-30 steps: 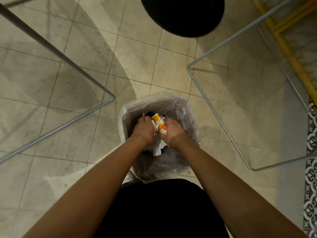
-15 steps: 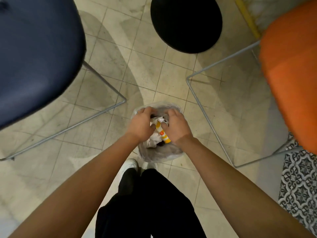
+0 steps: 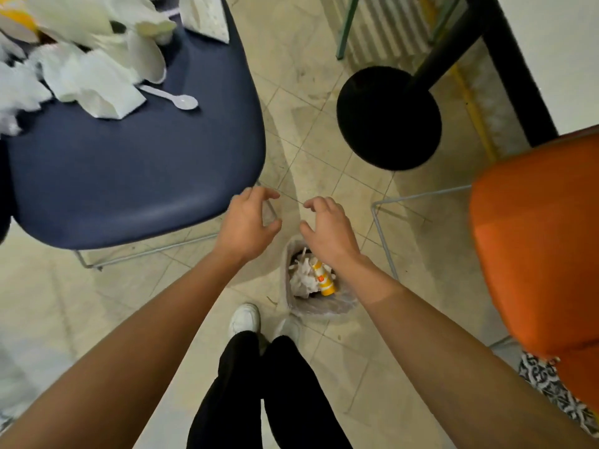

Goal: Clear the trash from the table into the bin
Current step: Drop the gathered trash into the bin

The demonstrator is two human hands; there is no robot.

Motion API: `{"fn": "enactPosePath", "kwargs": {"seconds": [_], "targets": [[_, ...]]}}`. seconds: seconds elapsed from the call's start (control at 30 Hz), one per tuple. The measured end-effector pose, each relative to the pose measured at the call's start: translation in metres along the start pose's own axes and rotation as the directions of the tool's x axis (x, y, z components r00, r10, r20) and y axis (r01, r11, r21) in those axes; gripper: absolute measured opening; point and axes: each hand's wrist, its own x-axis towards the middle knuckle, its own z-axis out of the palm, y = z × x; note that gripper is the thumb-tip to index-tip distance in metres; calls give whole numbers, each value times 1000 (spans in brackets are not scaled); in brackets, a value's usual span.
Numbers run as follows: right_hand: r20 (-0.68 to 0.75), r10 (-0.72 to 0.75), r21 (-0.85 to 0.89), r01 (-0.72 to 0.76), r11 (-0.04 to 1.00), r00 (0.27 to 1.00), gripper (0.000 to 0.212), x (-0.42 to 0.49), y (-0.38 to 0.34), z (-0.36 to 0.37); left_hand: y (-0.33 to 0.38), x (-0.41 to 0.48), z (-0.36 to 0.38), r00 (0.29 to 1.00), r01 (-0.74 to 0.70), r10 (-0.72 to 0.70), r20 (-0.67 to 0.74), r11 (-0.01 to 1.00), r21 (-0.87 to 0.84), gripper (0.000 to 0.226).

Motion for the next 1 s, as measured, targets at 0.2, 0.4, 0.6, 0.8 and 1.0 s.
{"fn": "enactPosePath", "kwargs": {"seconds": [0.2, 0.4, 0.6, 0.8, 1.0], "targets": [[24, -96, -40, 97, 995, 995, 39, 26, -58, -9, -24, 8, -50, 988, 65, -70, -137, 997, -36, 39], [22, -143, -57, 144, 988, 989, 38, 65, -118, -10, -55, 33, -100, 977, 116, -124, -174, 992, -51, 41], [50, -115, -64, 118, 991, 992, 39, 106, -170, 0, -92, 65, -144, 974, 159, -165, -155, 986, -54, 40], [66, -116, -73, 120, 990, 991, 38, 138, -210, 14, -129, 93, -181, 958, 209, -213, -193, 977, -43, 39], [85, -152, -138, 162, 977, 985, 37, 166, -227, 21, -147, 111, -199, 942, 259, -261, -210, 965, -42, 35]]}}
